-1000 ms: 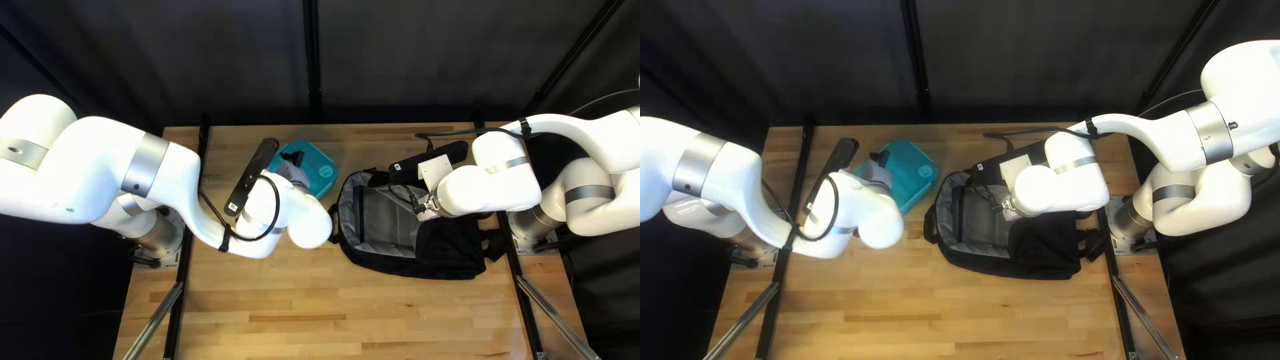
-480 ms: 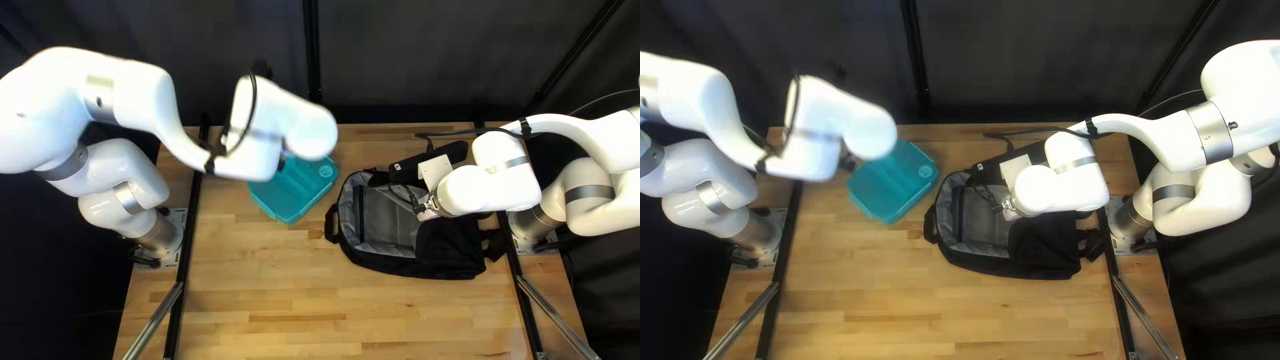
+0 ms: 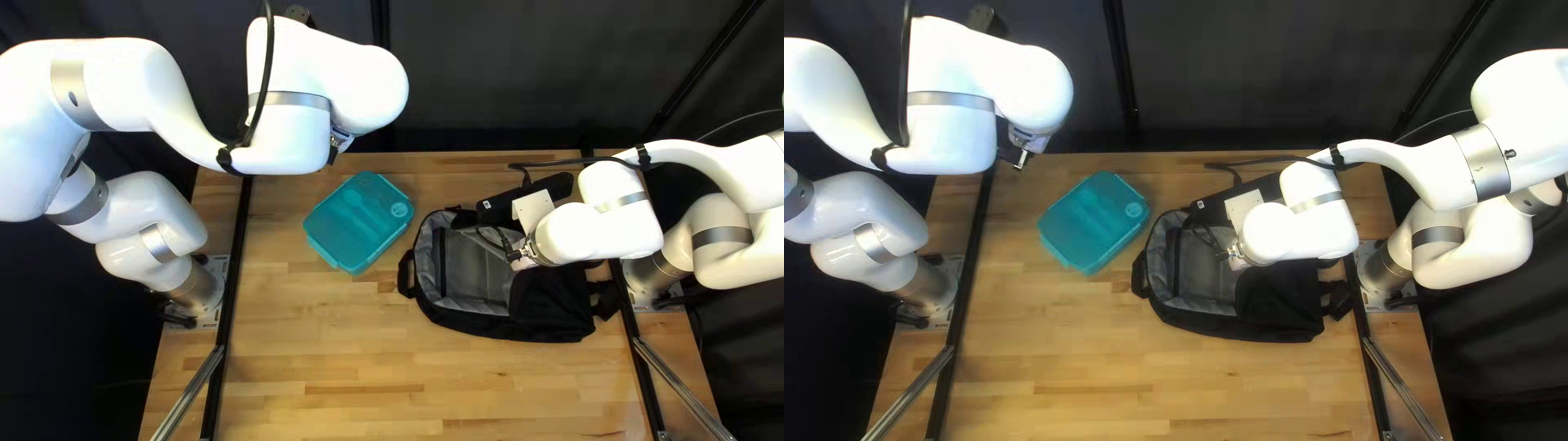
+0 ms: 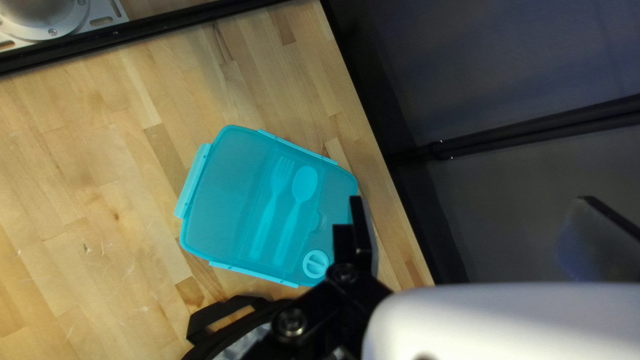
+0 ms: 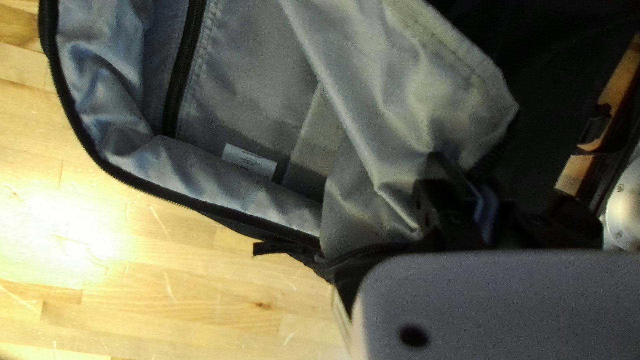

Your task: Remove a lunch box from a kids backpack

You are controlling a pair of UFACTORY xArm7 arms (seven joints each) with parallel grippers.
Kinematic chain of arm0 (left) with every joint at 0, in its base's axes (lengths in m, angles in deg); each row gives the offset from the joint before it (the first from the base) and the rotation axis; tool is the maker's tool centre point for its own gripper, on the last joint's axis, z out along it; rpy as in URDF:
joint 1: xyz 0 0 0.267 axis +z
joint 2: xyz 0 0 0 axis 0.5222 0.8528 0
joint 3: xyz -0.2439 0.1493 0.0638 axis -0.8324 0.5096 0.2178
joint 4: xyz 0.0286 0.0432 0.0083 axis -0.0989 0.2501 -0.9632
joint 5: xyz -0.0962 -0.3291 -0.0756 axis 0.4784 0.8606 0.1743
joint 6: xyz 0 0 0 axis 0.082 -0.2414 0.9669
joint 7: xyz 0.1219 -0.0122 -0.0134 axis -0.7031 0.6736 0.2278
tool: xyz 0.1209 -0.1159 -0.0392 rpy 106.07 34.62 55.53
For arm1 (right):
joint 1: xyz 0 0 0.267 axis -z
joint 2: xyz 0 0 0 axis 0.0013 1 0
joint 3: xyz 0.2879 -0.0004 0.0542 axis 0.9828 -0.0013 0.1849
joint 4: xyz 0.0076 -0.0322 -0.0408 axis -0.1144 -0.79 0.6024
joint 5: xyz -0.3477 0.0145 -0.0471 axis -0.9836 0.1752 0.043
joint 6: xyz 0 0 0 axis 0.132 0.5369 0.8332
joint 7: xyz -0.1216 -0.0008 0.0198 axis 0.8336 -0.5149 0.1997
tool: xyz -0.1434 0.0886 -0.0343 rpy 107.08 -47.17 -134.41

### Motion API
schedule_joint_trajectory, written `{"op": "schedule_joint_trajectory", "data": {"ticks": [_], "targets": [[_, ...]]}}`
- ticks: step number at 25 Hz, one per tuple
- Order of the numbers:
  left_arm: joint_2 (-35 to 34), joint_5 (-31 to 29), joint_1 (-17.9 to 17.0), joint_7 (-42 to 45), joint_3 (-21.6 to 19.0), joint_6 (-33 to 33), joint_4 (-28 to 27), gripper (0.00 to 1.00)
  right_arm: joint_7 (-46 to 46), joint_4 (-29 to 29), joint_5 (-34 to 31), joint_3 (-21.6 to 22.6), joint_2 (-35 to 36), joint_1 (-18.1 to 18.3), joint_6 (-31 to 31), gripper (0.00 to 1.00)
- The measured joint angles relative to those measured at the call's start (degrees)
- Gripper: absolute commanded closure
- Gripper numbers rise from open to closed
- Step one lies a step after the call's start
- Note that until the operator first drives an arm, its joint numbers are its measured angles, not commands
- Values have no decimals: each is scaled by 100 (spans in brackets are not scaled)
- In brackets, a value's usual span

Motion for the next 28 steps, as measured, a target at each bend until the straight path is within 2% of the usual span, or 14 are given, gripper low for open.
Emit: {"op": "schedule_joint_trajectory", "data": {"ticks": [3, 4, 5, 6, 19, 23, 28], "targets": [[0, 0, 0, 0, 0, 0, 0, 0, 0, 0, 0, 0, 0, 0, 0, 100], [0, 0, 0, 0, 0, 0, 0, 0, 0, 0, 0, 0, 0, 0, 0, 78], [0, 0, 0, 0, 0, 0, 0, 0, 0, 0, 0, 0, 0, 0, 0, 18], [0, 0, 0, 0, 0, 0, 0, 0, 0, 0, 0, 0, 0, 0, 0, 0], [0, 0, 0, 0, 0, 0, 0, 0, 52, 89, -60, 10, 40, 2, -30, 0], [0, 0, 0, 0, 0, 0, 0, 0, 234, 690, -195, -47, 339, 100, -191, 0], [0, 0, 0, 0, 0, 0, 0, 0, 418, 1565, -331, -177, 1059, 280, -243, 0]]}}
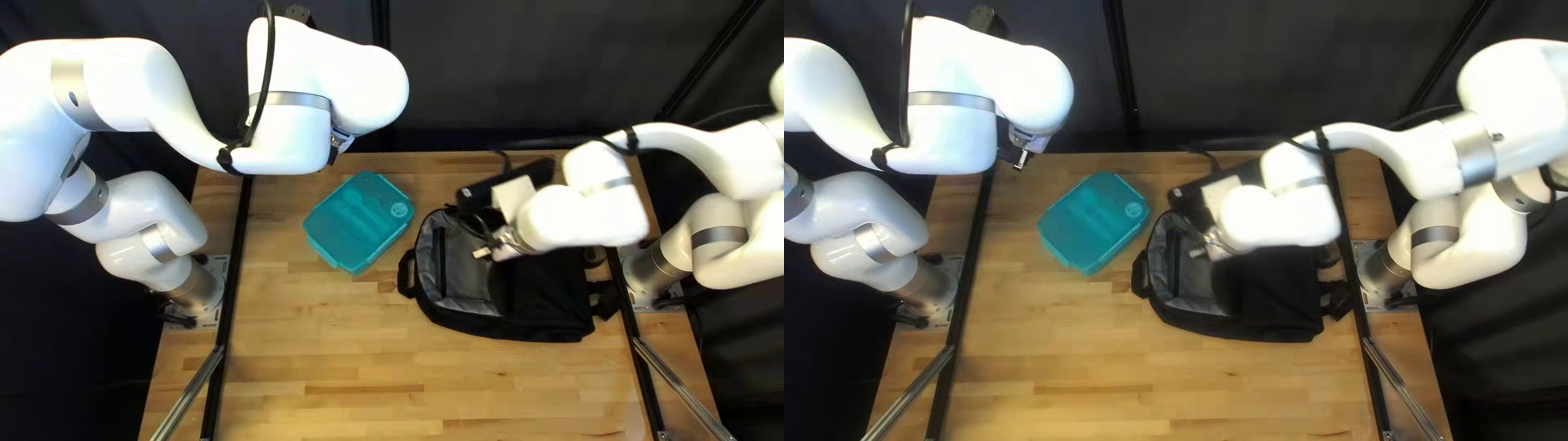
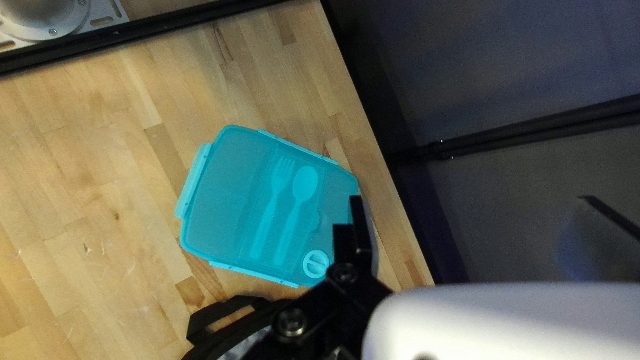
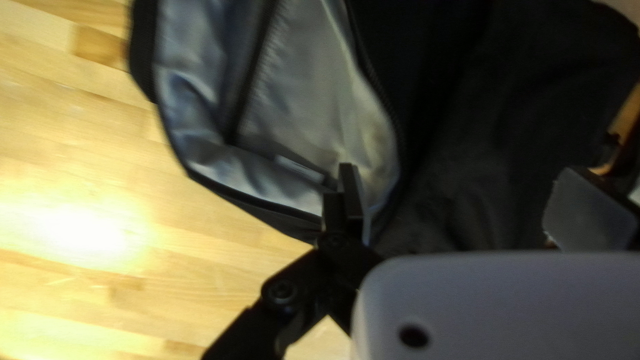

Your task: Remove a lunch box from a kids backpack

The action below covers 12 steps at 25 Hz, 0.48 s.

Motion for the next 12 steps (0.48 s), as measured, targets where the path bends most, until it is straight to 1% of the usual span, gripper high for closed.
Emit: {"op": "schedule_joint_trajectory", "data": {"ticks": [2, 5, 8, 12], "targets": [[0, 0, 0, 0, 0, 0, 0, 0, 28, 165, -24, -30, 128, 36, -21, 0], [0, 0, 0, 0, 0, 0, 0, 0, 36, 124, -8, -60, 3, 55, -76, 0], [0, 0, 0, 0, 0, 0, 0, 0, 68, -219, 55, -125, -462, 67, -147, 0], [0, 0, 0, 0, 0, 0, 0, 0, 98, -866, 149, -248, -1389, 58, -348, 0]]}}
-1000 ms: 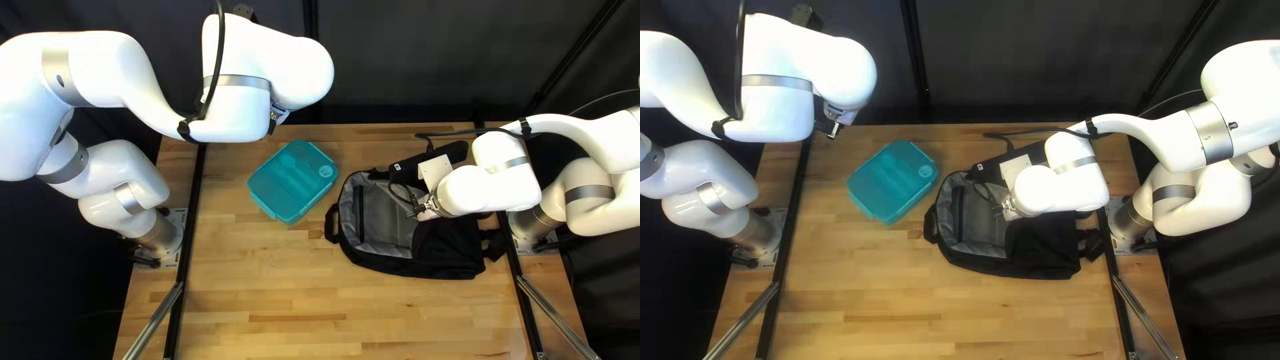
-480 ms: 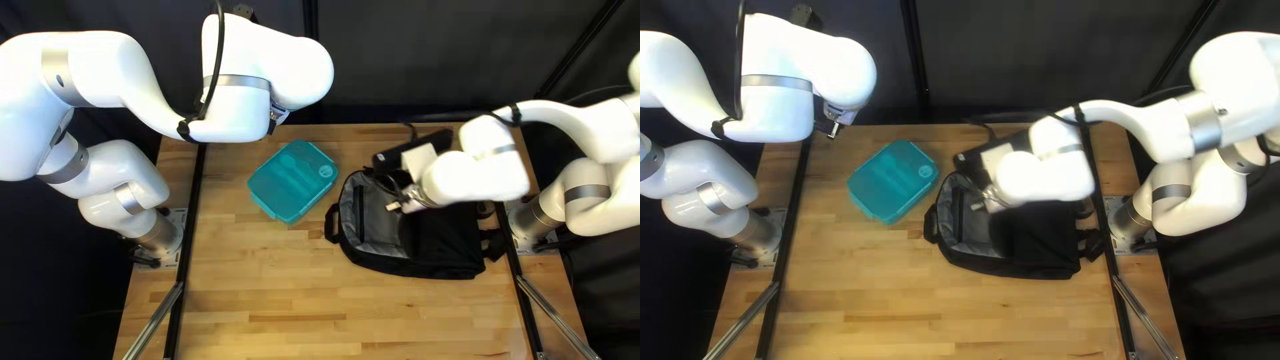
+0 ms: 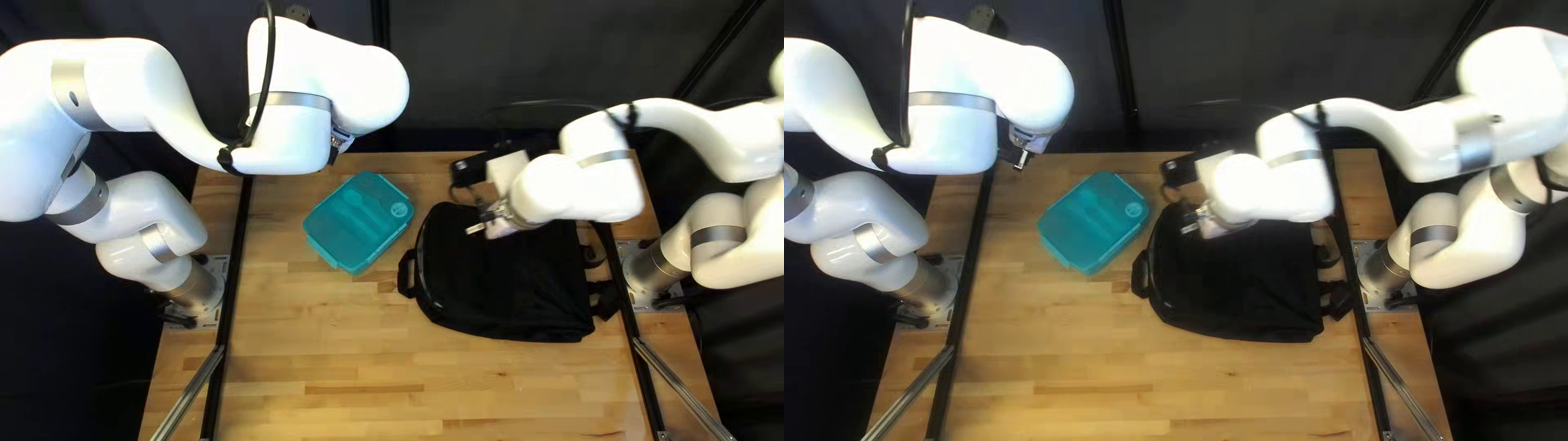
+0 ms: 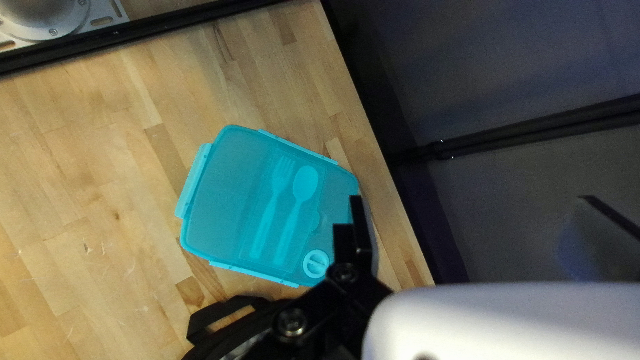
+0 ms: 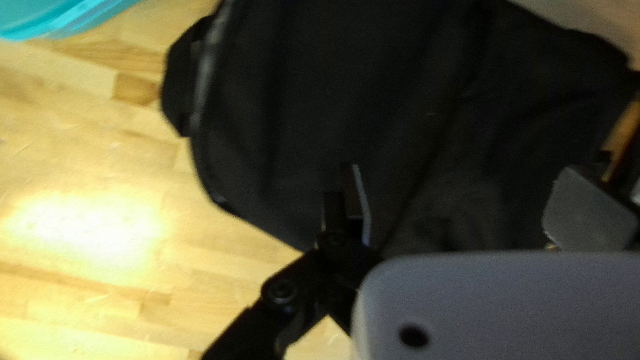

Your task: Remove a lunch box from a kids backpack

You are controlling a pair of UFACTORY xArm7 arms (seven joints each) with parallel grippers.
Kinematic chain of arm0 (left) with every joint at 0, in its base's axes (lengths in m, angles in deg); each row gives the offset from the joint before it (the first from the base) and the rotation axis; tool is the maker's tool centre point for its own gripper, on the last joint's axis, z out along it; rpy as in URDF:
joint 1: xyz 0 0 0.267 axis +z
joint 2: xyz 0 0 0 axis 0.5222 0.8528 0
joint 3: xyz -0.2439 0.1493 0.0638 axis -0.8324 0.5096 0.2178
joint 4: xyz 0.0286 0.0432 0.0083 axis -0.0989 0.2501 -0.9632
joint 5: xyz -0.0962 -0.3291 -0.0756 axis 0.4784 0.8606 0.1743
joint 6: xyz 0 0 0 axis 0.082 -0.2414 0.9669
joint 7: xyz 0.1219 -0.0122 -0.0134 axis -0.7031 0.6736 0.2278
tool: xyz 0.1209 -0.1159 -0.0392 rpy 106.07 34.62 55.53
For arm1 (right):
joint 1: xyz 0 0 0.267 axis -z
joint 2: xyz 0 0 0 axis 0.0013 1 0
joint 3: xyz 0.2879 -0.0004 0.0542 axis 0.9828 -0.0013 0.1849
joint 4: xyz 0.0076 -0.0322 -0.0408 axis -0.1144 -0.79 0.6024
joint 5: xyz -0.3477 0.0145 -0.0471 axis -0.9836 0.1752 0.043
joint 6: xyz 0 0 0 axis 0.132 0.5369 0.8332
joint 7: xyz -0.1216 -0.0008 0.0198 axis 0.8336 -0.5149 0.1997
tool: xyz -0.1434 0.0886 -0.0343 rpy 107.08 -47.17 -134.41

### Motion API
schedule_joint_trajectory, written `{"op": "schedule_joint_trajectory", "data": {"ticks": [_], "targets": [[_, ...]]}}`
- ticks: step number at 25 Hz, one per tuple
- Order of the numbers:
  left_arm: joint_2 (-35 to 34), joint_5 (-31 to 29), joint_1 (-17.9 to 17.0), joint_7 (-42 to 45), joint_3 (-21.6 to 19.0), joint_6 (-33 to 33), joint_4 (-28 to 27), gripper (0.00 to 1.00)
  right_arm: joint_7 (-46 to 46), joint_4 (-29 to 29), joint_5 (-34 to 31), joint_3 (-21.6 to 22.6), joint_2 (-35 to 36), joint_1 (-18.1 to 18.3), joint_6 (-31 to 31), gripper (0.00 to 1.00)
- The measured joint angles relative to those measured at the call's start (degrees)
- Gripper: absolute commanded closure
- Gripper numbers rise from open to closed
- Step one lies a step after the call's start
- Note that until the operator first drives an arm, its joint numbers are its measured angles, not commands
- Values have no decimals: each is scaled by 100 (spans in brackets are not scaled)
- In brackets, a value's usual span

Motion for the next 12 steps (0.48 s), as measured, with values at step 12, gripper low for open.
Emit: {"op": "schedule_joint_trajectory", "data": {"ticks": [12], "targets": [[0, 0, 0, 0, 0, 0, 0, 0, 21, -828, 78, -151, -1740, -123, -977, 0]]}}
